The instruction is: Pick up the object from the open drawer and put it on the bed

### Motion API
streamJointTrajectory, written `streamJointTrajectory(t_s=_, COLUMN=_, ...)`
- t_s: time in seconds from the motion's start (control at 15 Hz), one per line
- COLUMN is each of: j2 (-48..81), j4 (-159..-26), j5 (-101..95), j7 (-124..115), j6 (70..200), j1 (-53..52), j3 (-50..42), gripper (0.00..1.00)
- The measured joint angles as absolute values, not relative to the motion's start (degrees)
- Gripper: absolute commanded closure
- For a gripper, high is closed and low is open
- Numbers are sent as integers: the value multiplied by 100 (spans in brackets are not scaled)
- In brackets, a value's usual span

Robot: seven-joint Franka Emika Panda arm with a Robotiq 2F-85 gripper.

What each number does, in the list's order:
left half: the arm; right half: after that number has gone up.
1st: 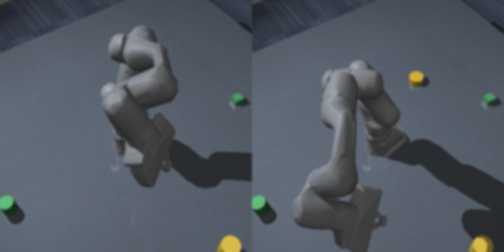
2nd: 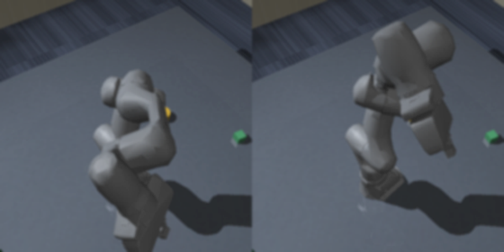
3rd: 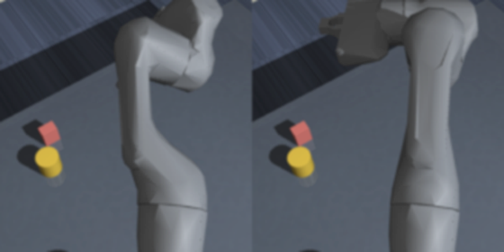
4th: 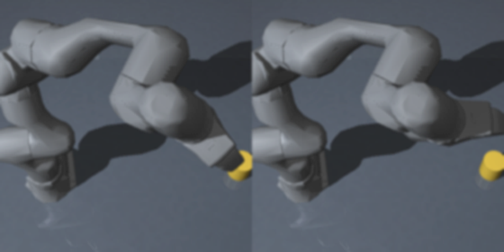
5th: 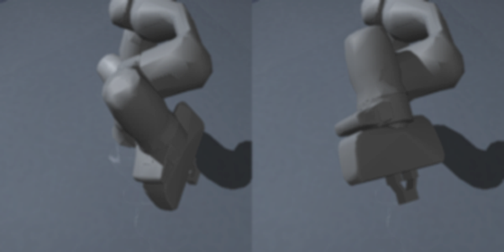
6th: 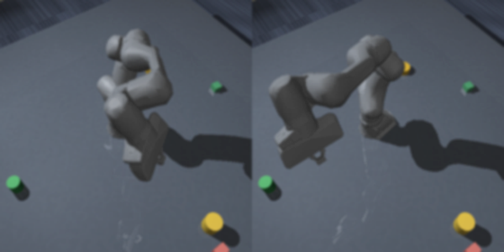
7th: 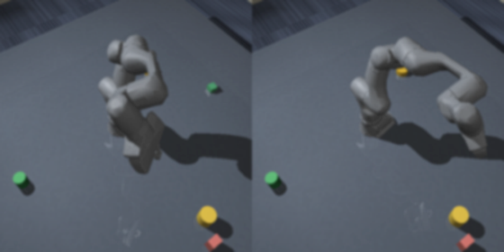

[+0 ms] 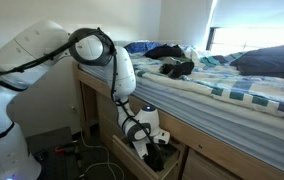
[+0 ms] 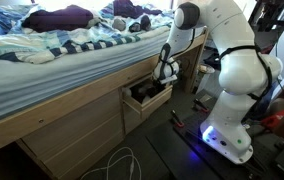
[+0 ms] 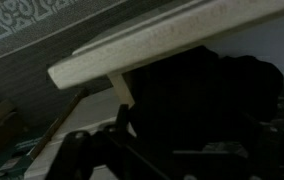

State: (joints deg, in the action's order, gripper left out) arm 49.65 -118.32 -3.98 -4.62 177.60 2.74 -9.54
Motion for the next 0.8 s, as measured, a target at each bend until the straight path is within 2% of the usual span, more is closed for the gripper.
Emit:
streamJointTrajectory(t_s=0.07, j2=4995, j4=-11806, j5=-392, j7=-462, j6=17760, j1=277, j3=-954, gripper=0)
streamJointTrajectory(t_s=0.13, j2=5026, j4=-11782, j5=-380, j7=-462, j6=17760, j1=281, j3=-954, gripper=25)
streamJointTrajectory(t_s=0.2, j2=5057, j4=-11759, j5=-371, j7=-462, j6=17759, j1=285, j3=-954, gripper=26)
streamJointTrajectory(t_s=0.4, j2=5111, j4=-11727, j5=-338, j7=-462, j6=17759, j1=300, j3=-954, gripper=51)
streamJointTrajectory(t_s=0.8, j2=5095, j4=-11683, j5=-317, j7=-462, j6=17759, j1=271, j3=-998, gripper=88)
